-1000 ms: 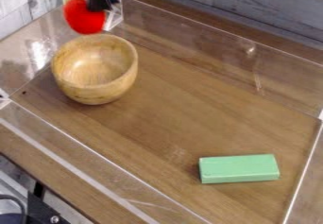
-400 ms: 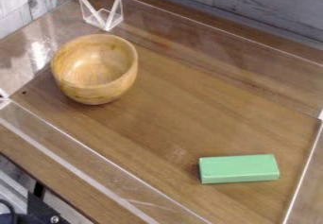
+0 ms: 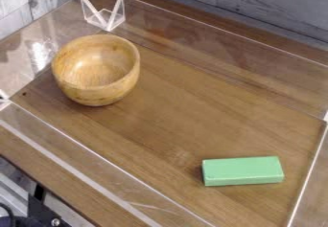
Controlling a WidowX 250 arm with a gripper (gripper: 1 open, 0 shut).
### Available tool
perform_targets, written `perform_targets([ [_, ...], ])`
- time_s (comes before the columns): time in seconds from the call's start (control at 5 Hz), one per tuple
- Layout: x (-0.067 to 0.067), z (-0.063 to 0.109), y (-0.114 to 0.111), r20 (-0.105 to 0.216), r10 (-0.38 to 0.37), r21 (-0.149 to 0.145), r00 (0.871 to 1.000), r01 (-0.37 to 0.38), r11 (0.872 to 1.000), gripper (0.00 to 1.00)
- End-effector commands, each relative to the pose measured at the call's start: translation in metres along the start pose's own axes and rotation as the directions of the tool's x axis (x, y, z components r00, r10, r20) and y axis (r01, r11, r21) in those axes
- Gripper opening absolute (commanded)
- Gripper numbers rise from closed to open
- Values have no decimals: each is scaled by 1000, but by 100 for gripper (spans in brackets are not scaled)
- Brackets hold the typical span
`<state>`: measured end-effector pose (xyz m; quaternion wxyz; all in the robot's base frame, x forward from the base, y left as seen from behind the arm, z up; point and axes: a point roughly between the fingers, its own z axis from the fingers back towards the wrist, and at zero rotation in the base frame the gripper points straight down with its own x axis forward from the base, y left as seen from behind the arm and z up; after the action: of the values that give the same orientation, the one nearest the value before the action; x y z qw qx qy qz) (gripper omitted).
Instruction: Move the red object to the left side of the table
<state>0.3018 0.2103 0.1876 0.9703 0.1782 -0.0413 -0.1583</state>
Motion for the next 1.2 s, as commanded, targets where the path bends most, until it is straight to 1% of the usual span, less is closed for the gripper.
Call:
perform_targets([
  [0.0,3,24,7,30,33,77,999,-35,996,0],
  [0.4,5,24,7,5,71,120,997,-71,990,0],
  [0.6,17,25,-20,54,-74,94,996,69,993,100],
  [0.8,30,32,-46,117,-194,81,974,185,979,100],
  [1.0,34,33,-73,143,-244,56,959,238,970,100],
])
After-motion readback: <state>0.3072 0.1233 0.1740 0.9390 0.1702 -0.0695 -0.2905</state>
